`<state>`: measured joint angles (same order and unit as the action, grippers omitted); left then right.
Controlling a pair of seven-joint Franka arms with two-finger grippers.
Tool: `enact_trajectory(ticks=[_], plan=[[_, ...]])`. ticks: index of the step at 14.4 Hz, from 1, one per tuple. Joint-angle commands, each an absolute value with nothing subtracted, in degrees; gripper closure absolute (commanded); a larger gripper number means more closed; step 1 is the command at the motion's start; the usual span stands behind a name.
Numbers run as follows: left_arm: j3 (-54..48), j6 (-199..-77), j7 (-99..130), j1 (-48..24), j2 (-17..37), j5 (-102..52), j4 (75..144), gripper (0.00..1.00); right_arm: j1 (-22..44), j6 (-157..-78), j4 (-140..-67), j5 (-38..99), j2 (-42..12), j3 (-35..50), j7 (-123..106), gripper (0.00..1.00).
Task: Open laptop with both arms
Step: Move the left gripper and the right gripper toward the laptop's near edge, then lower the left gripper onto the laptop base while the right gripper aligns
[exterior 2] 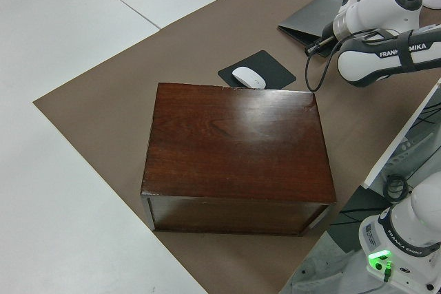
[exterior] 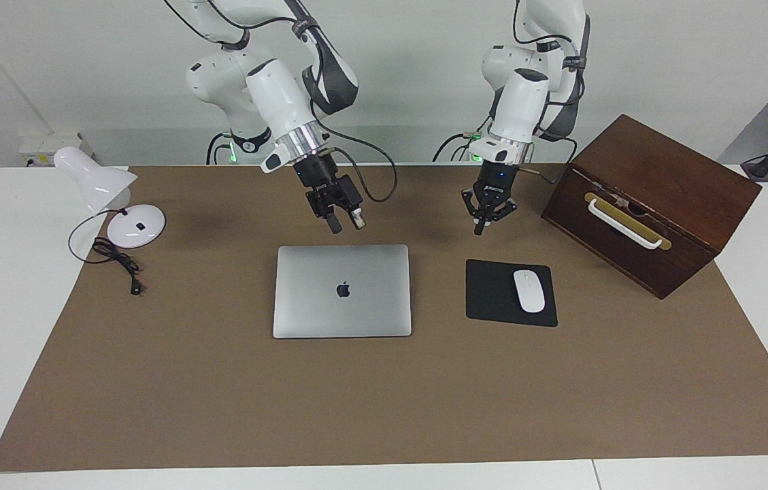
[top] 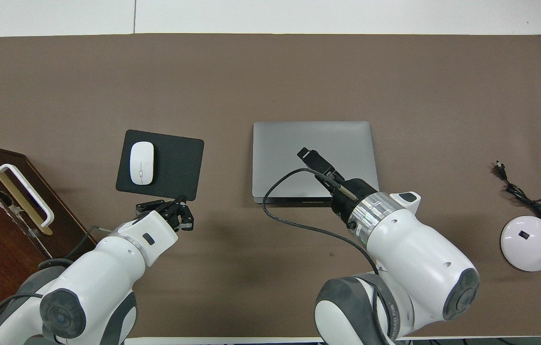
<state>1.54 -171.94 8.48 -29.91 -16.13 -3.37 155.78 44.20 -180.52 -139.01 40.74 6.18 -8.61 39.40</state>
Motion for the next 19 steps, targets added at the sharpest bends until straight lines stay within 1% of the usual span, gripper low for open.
enact_trajectory(ticks=[1,6,9,11,16,19], plan=[[2.37,-177.26,9.58,-33.39,-14.07,-4.04,156.53,1.00,46.14,-182.81,-142.64,44.72,8.26,-8.70,40.08,0.00],[2.37,-186.49,9.84,-37.18,-7.57,-4.04,156.53,1.00,48.08,-183.16,-147.30,52.10,11.33,-8.70,39.29,0.00],[2.37,-188.25,9.84,-38.85,-6.86,-4.04,156.53,1.00,48.08,-183.96,-150.19,53.00,13.00,-8.61,39.11,0.00],[2.46,-190.62,9.67,-40.68,-4.93,-4.04,156.53,1.00,48.08,-183.96,-152.13,53.00,14.32,-8.53,38.41,0.00],[2.55,-198.62,9.14,-42.19,0.34,-4.04,156.44,1.00,48.08,-185.27,-155.82,53.88,15.73,-7.56,37.01,0.00],[2.55,-199.86,9.14,-42.71,1.23,-4.04,156.01,1.00,48.08,-185.01,-156.09,54.75,15.74,-7.65,36.48,0.00]])
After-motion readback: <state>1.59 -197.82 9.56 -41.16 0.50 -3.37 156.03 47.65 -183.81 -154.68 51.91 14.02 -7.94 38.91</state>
